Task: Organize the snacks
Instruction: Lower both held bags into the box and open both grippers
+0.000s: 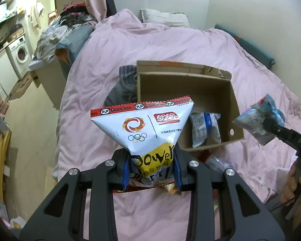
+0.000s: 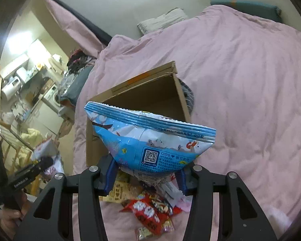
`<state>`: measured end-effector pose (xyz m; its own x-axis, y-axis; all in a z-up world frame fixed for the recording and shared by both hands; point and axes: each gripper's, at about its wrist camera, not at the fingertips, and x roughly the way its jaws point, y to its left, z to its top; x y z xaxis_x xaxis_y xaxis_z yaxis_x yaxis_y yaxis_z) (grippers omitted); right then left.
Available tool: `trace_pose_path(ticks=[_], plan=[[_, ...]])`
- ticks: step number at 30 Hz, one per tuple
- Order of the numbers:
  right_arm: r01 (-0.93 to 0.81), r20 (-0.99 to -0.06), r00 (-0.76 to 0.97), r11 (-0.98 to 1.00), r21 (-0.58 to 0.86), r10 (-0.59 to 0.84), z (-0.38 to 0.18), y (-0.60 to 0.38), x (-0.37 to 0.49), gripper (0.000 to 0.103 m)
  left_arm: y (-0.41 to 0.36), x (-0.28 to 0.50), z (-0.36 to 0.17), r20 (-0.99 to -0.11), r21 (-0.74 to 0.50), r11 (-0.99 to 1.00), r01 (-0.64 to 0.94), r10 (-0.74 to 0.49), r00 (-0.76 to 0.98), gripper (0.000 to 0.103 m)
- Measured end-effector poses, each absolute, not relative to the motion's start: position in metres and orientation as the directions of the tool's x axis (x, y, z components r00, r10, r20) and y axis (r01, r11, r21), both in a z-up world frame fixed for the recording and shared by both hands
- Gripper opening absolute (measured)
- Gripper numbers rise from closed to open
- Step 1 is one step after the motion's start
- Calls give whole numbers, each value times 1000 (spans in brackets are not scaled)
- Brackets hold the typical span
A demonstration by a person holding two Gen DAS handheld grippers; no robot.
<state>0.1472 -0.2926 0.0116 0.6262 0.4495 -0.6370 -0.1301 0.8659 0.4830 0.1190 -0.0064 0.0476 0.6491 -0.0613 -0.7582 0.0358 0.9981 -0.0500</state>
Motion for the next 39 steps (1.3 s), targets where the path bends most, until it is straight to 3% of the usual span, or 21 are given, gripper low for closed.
trace_pose_path(ticks=[9, 20, 39], plan=[[-200, -700, 499, 854, 480, 511, -18, -255, 201, 51, -38, 174, 19, -779, -5, 996, 90, -60, 624, 30], [-168, -745, 331, 813, 557, 579, -61, -229, 235, 51, -55, 217, -23, -810, 14, 995, 103, -49, 584, 30], [-94, -713, 357, 782, 616, 604, -72, -240, 251, 54, -52, 229, -41, -831, -33, 997, 64, -63, 552, 32]])
